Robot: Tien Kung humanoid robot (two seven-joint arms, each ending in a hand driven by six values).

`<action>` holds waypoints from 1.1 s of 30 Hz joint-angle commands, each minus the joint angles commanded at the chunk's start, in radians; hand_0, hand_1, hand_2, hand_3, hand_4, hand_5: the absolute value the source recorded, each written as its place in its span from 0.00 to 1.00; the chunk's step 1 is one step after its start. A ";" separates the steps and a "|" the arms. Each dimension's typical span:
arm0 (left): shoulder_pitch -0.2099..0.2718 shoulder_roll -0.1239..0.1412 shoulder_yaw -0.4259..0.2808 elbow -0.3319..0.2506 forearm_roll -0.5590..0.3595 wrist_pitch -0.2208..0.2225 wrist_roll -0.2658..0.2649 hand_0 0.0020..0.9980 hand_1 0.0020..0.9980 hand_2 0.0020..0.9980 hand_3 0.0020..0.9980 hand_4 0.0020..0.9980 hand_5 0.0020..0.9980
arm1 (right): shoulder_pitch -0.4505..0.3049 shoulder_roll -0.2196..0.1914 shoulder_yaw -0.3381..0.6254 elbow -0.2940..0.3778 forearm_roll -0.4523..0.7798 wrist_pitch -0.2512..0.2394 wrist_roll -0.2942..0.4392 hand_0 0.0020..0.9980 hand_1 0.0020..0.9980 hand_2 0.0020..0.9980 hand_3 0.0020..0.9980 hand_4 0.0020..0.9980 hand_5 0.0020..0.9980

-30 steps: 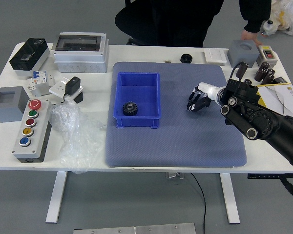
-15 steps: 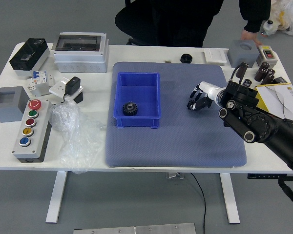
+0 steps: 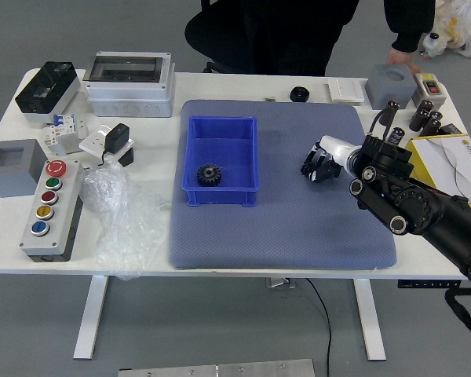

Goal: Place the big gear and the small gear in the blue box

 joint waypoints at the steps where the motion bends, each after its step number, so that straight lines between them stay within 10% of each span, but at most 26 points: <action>1: 0.000 0.000 0.000 0.000 0.000 0.000 0.000 0.87 0.84 0.84 0.80 0.61 0.38 | 0.000 0.000 0.000 0.000 0.001 -0.001 0.000 0.39 0.36 0.48 0.61 0.61 0.07; 33: 0.008 0.003 -0.008 0.001 0.000 0.000 0.001 0.87 0.84 0.84 0.79 0.61 0.38 | 0.005 -0.018 0.025 0.012 -0.003 -0.022 -0.011 0.37 0.33 0.44 0.61 0.49 0.13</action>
